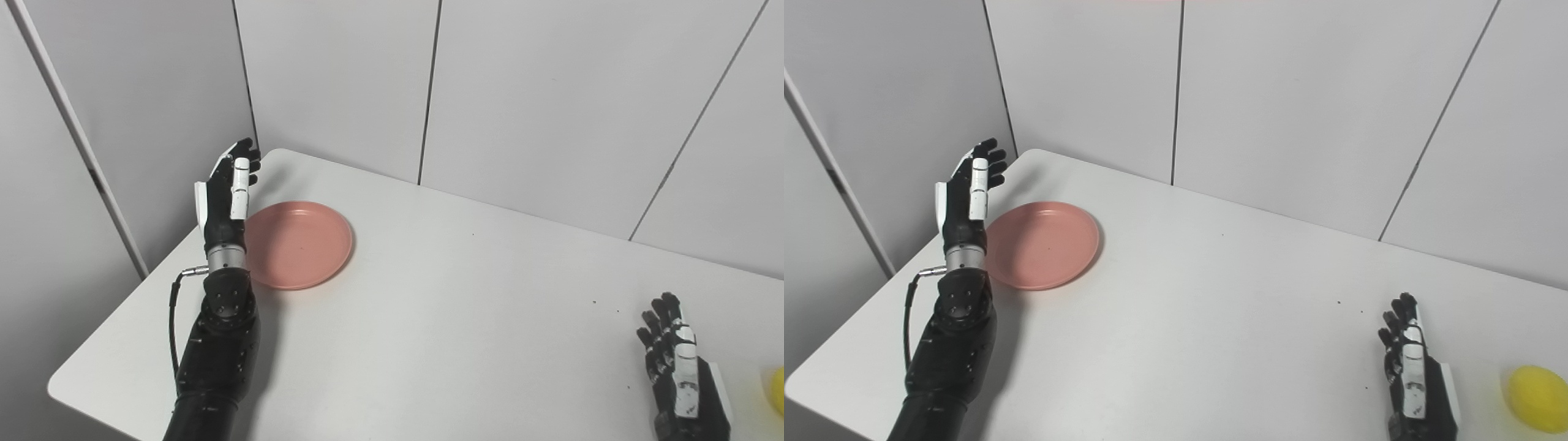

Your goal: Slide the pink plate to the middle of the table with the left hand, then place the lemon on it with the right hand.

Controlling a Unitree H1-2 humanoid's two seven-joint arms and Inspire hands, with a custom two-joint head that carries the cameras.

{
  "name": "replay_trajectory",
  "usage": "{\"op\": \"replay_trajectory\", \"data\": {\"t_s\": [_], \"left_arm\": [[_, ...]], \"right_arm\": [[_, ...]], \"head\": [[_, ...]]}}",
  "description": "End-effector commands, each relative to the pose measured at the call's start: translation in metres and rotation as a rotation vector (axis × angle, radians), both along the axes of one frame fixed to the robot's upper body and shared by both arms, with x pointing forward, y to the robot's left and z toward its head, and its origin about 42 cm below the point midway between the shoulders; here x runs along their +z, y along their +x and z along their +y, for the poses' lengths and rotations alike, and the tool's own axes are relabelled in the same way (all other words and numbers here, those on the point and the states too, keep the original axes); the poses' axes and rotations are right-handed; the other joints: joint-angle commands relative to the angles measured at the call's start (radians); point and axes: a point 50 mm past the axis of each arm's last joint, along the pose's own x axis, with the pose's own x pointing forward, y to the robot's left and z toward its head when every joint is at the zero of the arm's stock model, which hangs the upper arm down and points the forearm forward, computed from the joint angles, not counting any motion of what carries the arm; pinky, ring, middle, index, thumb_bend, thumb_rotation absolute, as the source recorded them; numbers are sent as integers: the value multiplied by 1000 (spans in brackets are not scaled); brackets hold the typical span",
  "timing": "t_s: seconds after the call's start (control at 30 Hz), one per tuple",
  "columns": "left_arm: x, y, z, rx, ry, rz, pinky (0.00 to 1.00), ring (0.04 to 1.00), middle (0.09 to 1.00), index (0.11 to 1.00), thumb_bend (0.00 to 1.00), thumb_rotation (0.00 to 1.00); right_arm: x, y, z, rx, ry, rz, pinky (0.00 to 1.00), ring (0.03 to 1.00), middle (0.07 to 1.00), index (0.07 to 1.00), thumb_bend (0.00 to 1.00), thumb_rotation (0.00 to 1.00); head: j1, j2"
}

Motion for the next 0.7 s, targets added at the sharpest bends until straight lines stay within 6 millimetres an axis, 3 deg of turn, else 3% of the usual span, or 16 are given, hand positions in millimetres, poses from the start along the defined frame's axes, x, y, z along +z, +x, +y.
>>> {"op": "replay_trajectory", "data": {"t_s": [0.0,0.67], "left_arm": [[15,3,11,9,34,-38,757,762,768,754,652,1000],[-11,3,34,-17,-14,61,777,789,787,780,664,1000]], "right_arm": [[21,11,-1,13,3,-88,1000,1000,1000,1000,699,1000],[25,12,0,7,7,-97,1000,1000,1000,1000,679,1000]], "head": [[2,1],[6,2]]}}
